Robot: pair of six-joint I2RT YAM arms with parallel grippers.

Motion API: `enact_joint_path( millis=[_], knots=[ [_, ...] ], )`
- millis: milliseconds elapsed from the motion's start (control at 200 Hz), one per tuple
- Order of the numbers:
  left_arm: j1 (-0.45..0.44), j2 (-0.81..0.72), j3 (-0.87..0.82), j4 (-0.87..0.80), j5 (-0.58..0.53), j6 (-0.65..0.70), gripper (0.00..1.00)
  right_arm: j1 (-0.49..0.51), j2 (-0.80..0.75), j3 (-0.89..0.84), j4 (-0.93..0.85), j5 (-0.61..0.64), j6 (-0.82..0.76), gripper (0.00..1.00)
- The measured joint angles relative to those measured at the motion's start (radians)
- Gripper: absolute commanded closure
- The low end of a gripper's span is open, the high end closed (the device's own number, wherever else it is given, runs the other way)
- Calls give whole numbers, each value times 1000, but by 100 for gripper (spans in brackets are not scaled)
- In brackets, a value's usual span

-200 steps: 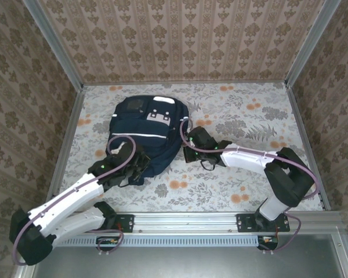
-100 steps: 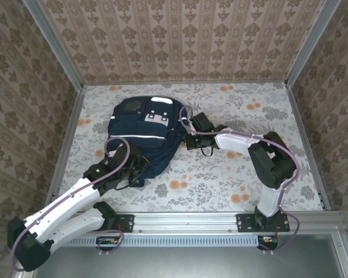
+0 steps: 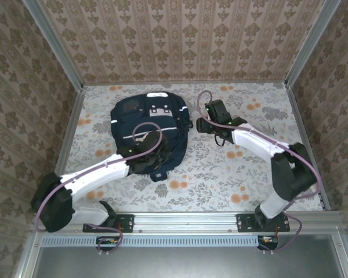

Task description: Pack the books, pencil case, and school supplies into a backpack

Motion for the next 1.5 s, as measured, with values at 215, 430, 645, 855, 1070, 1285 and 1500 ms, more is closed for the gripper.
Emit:
enact_joint_path(
  millis=[215,430,645,855,1070,1285,1500],
  knots=[
    [0,199,177,34,31,45,69,-7,-225,-92,-10,79,1,21],
    [-8,241,259,50,92,125,13,-31,-365,-188,-27,133,3,1],
    [45,132,276,-88,63,292,0,-49,-511,-282,-23,195,-6,0],
    [240,-138,240,-272,-52,523,0,-56,-604,-377,4,319,-49,0],
    [665,-360,8,-268,-119,780,0,-69,-628,-562,201,412,-196,0],
    [791,-289,-208,-20,-235,1078,0,-144,-497,-702,425,433,-298,1],
    [874,-130,-359,341,-198,1217,0,-263,-330,-730,713,344,-309,0]
  ],
)
